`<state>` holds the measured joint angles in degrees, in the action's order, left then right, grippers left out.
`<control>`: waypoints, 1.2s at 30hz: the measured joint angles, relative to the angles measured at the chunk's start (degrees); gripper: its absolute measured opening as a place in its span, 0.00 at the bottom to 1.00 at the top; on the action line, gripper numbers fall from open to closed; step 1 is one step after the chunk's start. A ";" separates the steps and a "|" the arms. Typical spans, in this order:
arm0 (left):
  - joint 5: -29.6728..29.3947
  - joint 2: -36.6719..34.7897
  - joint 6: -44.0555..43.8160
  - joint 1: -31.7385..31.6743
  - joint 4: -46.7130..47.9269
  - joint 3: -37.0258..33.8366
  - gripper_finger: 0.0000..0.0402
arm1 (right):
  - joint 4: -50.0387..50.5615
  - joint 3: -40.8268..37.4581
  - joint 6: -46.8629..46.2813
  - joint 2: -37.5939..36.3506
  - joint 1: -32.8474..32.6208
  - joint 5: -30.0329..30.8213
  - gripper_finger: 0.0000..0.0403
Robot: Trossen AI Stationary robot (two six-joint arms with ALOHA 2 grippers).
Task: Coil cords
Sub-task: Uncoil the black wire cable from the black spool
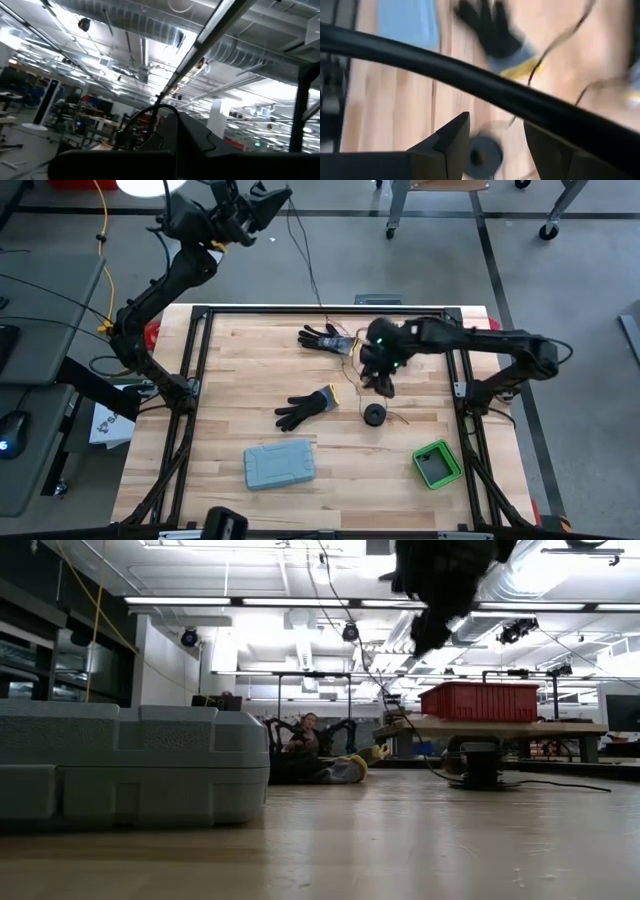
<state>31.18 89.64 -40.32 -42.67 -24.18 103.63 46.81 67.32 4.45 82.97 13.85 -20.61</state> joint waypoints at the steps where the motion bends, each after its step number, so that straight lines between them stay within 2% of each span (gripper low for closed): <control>1: 0.00 0.01 0.01 -0.51 0.00 0.00 0.00 | 0.52 -0.17 0.75 1.08 -0.34 -0.69 0.45; 4: -0.04 0.01 -0.06 -1.78 -0.09 0.00 0.00 | -3.48 -3.03 -0.44 2.67 -1.46 -5.14 0.45; 6: -0.11 0.01 -0.01 -2.38 -0.02 0.00 0.00 | -7.61 -6.03 -2.99 2.83 -2.53 -5.46 0.45; 13: 0.17 0.01 0.01 -3.09 -0.02 0.00 0.00 | -23.81 -16.52 -13.82 2.91 -3.35 1.85 0.45; 16: 0.18 0.01 0.00 -3.09 -0.09 0.00 0.00 | -24.86 -18.83 -16.16 2.91 -3.44 8.84 0.45; 18: 0.20 0.01 -0.08 -3.07 -0.06 0.00 0.00 | -25.14 -19.76 -18.10 2.91 -3.33 12.44 0.45; 20: 0.17 0.03 -0.04 -3.09 0.00 0.00 0.00 | -25.88 -20.08 -19.00 2.91 -3.15 13.52 0.45; 27: 0.10 0.03 0.01 -3.07 -0.04 0.00 0.00 | -31.32 -20.25 -19.63 2.91 -3.41 12.09 0.45; 31: -0.07 0.03 0.02 -3.07 -0.05 0.00 0.00 | -31.55 -20.25 -18.91 4.48 -2.96 14.13 0.45; 36: -0.46 0.03 0.03 -3.07 -0.07 0.00 0.00 | -33.31 -20.25 -18.98 7.75 -3.52 11.28 0.40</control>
<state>30.72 89.67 -40.29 -45.74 -24.25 103.63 13.50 47.07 -14.52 90.72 10.33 -9.33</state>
